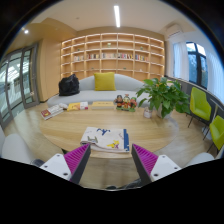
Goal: Fold towel
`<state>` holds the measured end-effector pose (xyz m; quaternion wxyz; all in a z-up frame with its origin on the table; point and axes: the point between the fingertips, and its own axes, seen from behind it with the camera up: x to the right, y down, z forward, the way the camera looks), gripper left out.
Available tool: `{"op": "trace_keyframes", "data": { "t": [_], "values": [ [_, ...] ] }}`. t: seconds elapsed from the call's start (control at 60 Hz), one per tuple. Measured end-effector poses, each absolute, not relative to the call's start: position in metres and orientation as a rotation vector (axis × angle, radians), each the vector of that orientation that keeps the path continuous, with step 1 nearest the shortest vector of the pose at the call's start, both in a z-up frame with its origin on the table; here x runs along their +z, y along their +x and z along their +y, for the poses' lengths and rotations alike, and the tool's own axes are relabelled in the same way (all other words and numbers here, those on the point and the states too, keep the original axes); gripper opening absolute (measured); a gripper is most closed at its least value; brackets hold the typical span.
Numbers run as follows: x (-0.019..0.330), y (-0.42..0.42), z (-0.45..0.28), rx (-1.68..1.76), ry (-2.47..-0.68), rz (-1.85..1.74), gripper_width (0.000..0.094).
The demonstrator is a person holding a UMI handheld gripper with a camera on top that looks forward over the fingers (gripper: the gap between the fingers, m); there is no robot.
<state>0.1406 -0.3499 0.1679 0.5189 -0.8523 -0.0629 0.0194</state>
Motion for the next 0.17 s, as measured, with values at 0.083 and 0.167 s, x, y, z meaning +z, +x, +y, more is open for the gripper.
{"op": "trace_keyframes", "data": {
  "t": [0.083, 0.167],
  "values": [
    [0.1682, 0.1430, -0.3543, 0.047, -2.039, -0.155, 0.0852],
    [0.1696, 0.1410, -0.3591, 0.063, -2.041, -0.144, 0.0852]
  ]
}}
